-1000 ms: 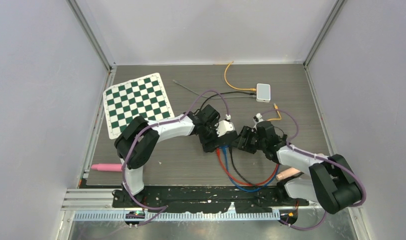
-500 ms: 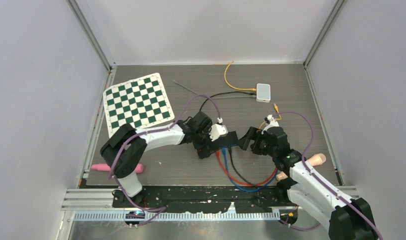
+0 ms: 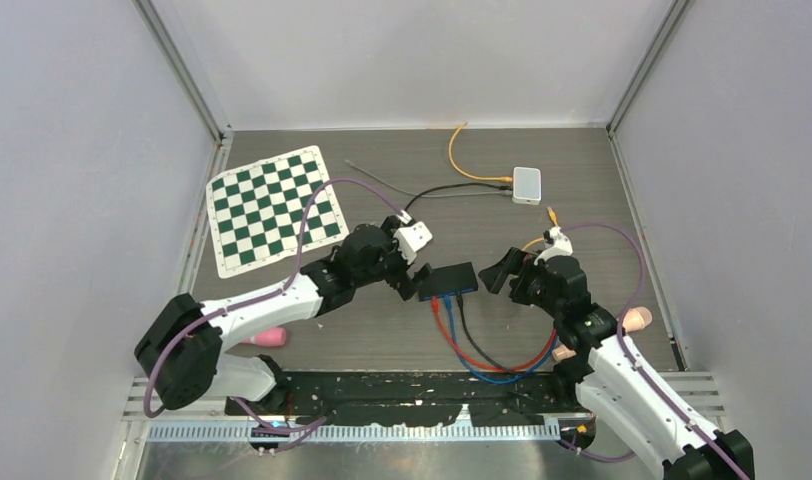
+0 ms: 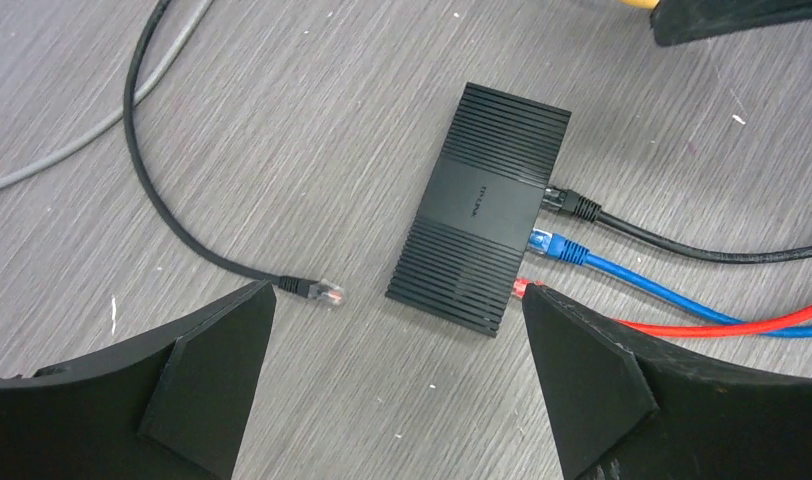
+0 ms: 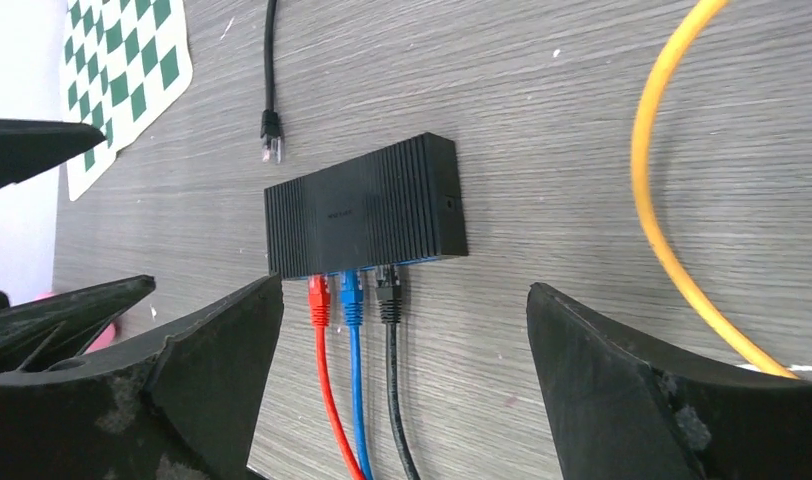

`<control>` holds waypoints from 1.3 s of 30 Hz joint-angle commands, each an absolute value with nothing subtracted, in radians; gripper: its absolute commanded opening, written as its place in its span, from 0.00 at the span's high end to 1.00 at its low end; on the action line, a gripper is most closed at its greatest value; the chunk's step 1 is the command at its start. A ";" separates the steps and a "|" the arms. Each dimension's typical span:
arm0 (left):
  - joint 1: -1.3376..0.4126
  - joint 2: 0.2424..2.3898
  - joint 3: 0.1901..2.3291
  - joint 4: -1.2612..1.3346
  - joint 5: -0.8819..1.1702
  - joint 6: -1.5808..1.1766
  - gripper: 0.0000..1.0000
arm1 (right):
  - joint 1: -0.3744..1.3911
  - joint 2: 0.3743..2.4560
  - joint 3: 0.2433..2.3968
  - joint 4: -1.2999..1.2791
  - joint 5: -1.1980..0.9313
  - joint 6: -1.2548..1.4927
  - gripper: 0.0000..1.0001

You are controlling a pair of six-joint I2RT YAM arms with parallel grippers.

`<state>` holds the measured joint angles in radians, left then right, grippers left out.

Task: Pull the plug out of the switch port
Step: Pull the connector from the switch port.

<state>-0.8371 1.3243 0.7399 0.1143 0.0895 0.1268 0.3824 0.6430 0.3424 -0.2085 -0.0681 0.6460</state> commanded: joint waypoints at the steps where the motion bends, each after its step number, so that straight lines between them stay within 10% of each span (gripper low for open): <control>1: -0.836 1.381 0.777 0.166 0.181 0.141 0.02 | 0.380 0.663 0.269 -0.047 -0.169 0.718 0.01; 39: -0.850 1.802 1.077 -0.259 0.256 0.373 0.25 | 0.394 1.166 0.262 0.248 -0.370 0.752 0.50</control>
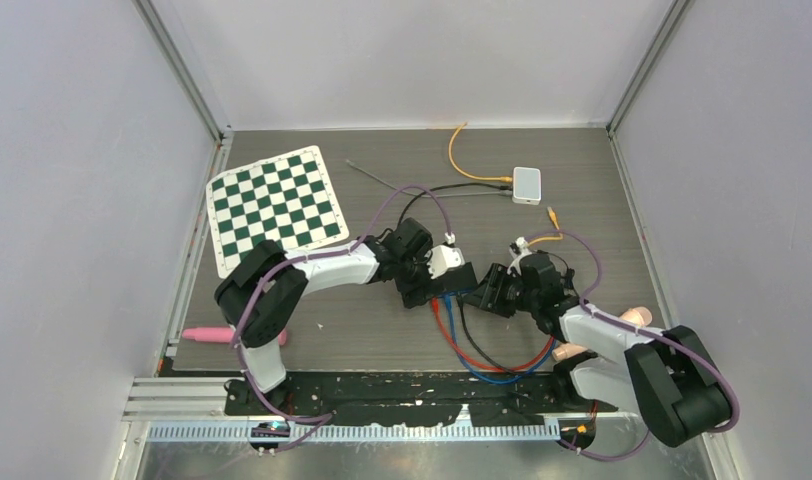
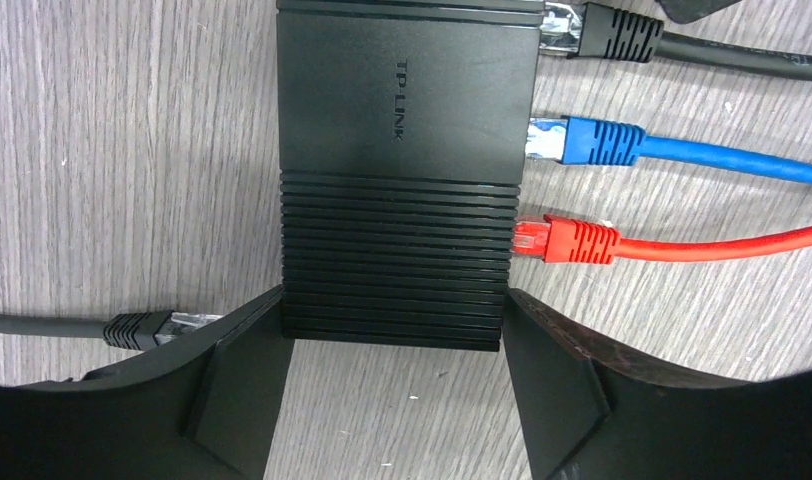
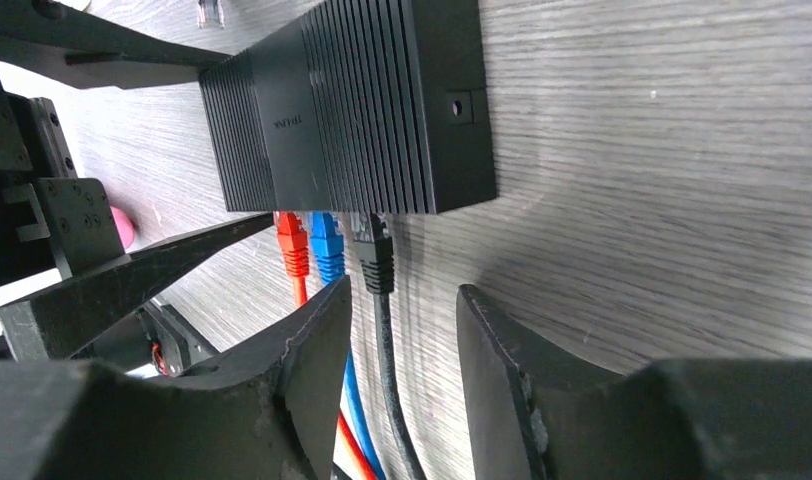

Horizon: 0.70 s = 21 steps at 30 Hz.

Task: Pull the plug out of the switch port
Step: Pull the connector from the switch port.

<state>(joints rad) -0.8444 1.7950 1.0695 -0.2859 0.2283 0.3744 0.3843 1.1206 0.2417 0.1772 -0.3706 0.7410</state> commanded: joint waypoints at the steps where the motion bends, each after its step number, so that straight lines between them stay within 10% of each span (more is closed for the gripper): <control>1: -0.850 1.800 1.064 -0.245 0.261 0.371 0.26 | 0.400 1.193 0.261 0.280 -0.369 0.766 0.51; 21: -0.850 1.796 1.037 -0.230 0.295 0.344 0.36 | 0.414 1.407 0.217 0.463 -0.308 0.847 0.69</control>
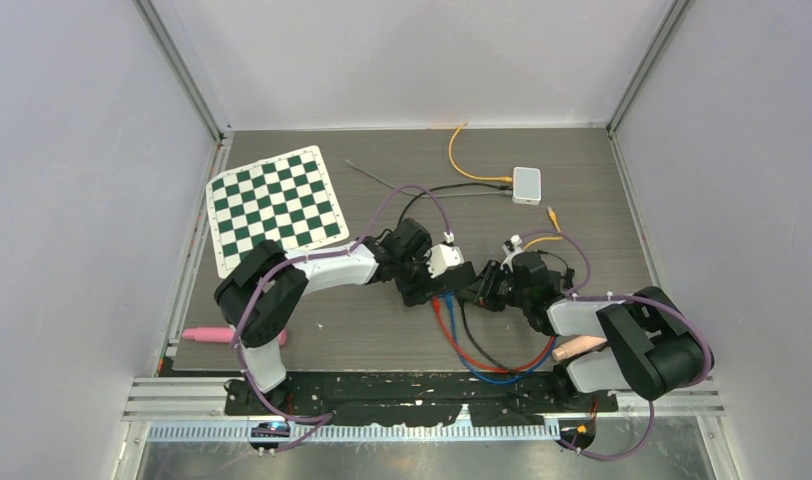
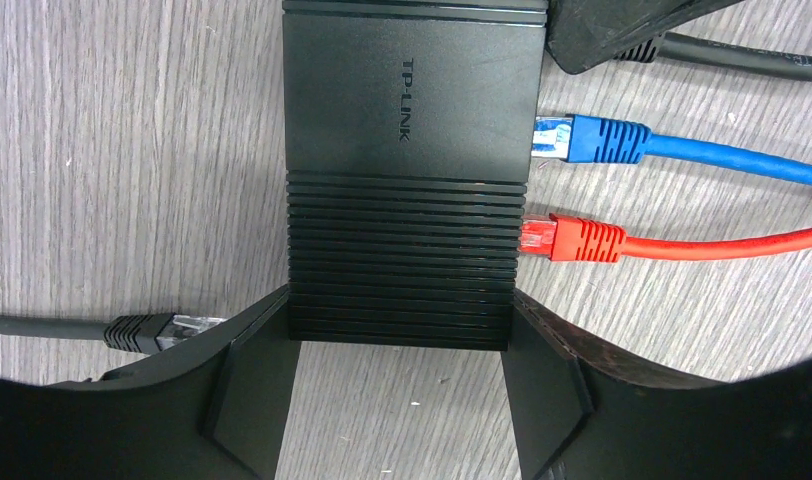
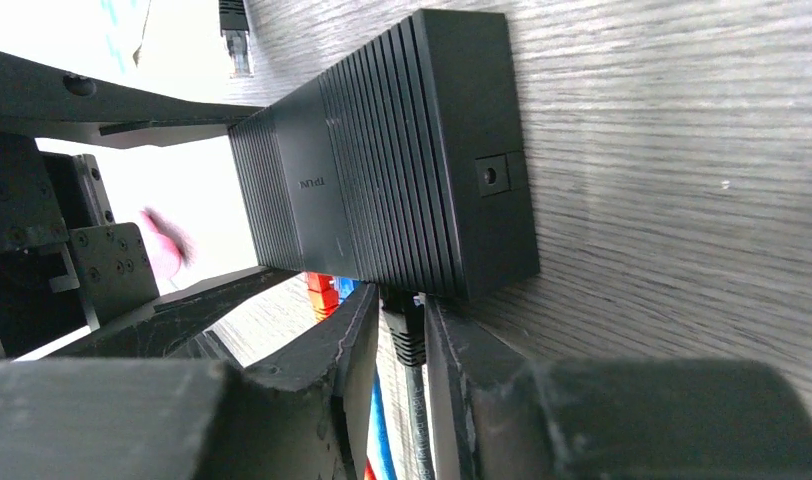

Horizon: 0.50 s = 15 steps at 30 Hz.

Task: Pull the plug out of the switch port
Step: Pull the connector from the switch port.

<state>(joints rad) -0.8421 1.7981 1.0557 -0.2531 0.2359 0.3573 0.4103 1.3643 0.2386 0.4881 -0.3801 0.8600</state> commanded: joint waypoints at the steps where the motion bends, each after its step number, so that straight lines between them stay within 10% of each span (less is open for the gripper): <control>1: -0.850 1.794 1.037 -0.230 0.298 0.344 0.36 | 0.415 1.412 0.217 0.468 -0.306 0.853 0.67; 15: -0.850 1.784 1.023 -0.228 0.285 0.335 0.39 | 0.415 1.393 0.224 0.410 -0.319 0.740 0.95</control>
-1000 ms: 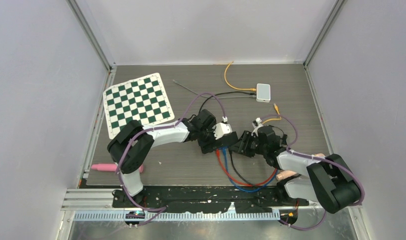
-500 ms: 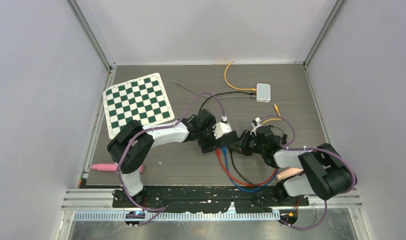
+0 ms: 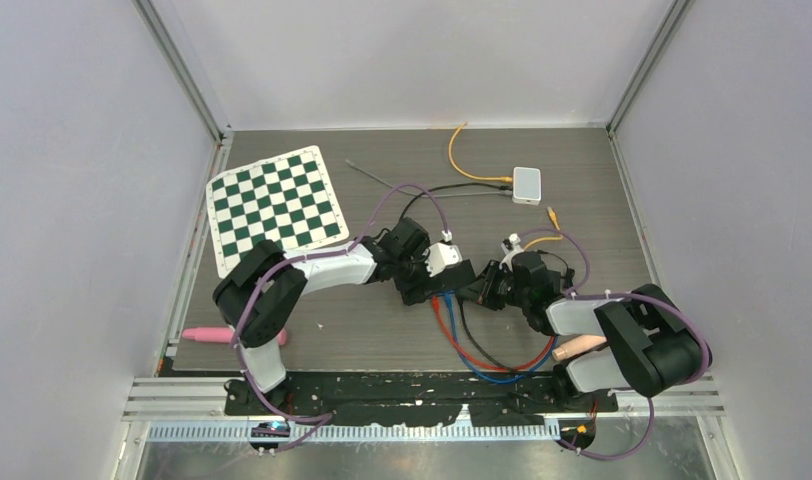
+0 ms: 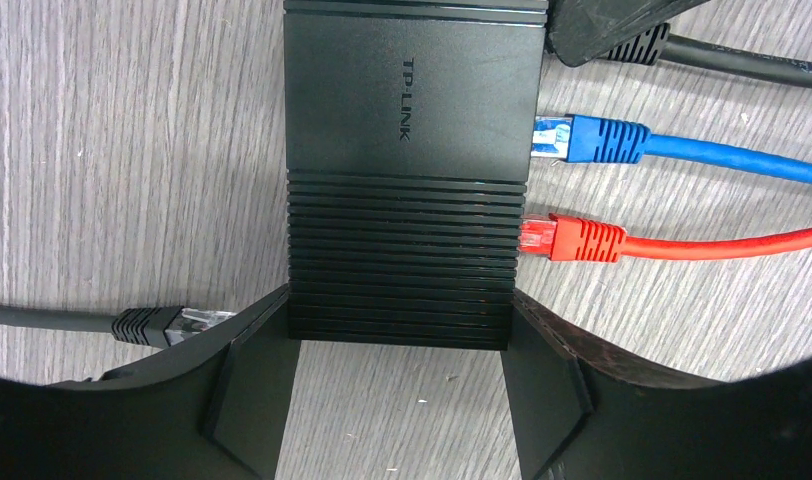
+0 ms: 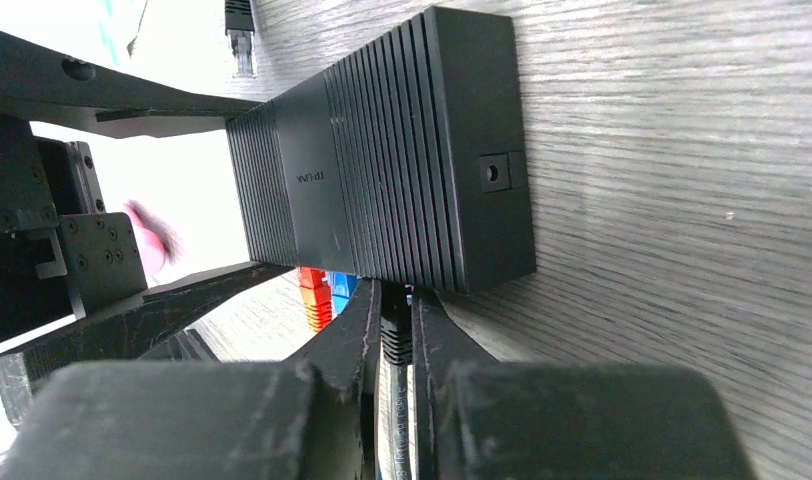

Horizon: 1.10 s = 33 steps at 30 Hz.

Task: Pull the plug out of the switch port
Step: Pull the connector from the switch port.

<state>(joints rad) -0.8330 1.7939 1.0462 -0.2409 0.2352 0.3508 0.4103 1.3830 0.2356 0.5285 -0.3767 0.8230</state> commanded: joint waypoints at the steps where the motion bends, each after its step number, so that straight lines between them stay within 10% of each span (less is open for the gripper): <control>1: -0.850 1.786 1.024 -0.228 0.282 0.335 0.39 | 0.415 1.392 0.225 0.403 -0.338 0.717 0.95; 33: -0.849 1.803 1.032 -0.229 0.251 0.338 0.39 | 0.488 1.278 0.204 0.259 -0.306 0.703 0.95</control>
